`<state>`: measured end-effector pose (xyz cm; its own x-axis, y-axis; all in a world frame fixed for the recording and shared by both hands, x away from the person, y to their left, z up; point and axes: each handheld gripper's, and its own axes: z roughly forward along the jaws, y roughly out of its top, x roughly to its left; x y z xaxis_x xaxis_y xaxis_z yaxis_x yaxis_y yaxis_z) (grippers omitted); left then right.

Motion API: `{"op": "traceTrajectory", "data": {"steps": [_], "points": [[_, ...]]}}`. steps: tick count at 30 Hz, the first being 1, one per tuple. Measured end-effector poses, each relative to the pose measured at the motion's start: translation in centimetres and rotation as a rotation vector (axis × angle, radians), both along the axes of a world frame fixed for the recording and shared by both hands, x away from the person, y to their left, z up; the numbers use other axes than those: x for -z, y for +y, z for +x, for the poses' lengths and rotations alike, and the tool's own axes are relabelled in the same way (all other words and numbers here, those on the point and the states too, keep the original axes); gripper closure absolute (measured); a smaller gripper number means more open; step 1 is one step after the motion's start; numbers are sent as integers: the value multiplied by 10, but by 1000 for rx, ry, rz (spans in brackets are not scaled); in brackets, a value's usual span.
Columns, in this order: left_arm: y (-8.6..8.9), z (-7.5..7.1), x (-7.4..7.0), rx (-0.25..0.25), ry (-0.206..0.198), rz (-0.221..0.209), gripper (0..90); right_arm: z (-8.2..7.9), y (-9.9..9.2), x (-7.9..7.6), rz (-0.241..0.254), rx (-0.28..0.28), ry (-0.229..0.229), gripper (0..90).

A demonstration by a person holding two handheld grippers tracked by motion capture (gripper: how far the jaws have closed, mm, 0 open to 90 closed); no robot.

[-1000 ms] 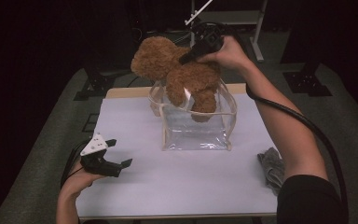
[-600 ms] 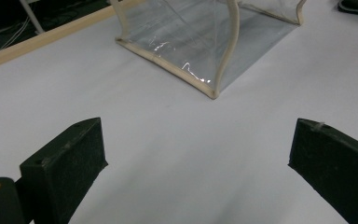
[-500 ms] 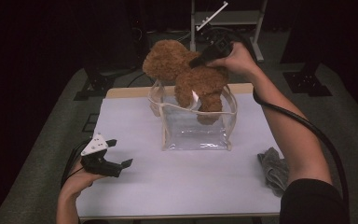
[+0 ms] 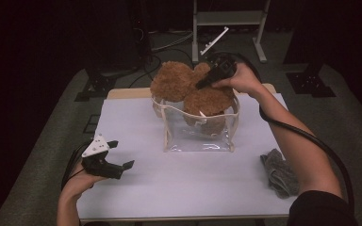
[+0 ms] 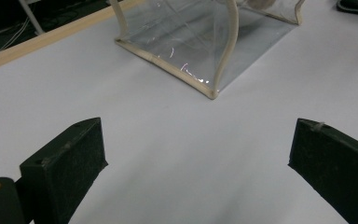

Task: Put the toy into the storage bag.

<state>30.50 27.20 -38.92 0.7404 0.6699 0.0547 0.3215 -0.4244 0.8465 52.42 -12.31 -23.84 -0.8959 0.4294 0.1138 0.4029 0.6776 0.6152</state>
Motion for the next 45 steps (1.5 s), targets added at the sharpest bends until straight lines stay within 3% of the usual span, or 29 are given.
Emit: {"op": "traceTrajectory", "data": {"steps": [12, 18, 27, 36, 40, 45], "points": [[1, 0, 0, -3, 5, -3, 29, -4, 4, 37, -108, -13, 59, 649], [0, 0, 1, 1, 6, -1, 29, -8, 4, 35, -119, -16, 49, 615], [1, 0, 0, -2, 5, -3, 29, -13, 6, 33, -111, -16, 24, 432], [0, 0, 0, 0, 6, 0, 29, -14, 8, 28, -102, -29, -18, 402], [1, 0, -1, -2, 5, 1, 29, -13, 9, 23, -74, -31, -31, 402], [1, -1, -1, -2, 4, -2, 29, -12, 20, 16, -57, -44, -48, 403]]}}
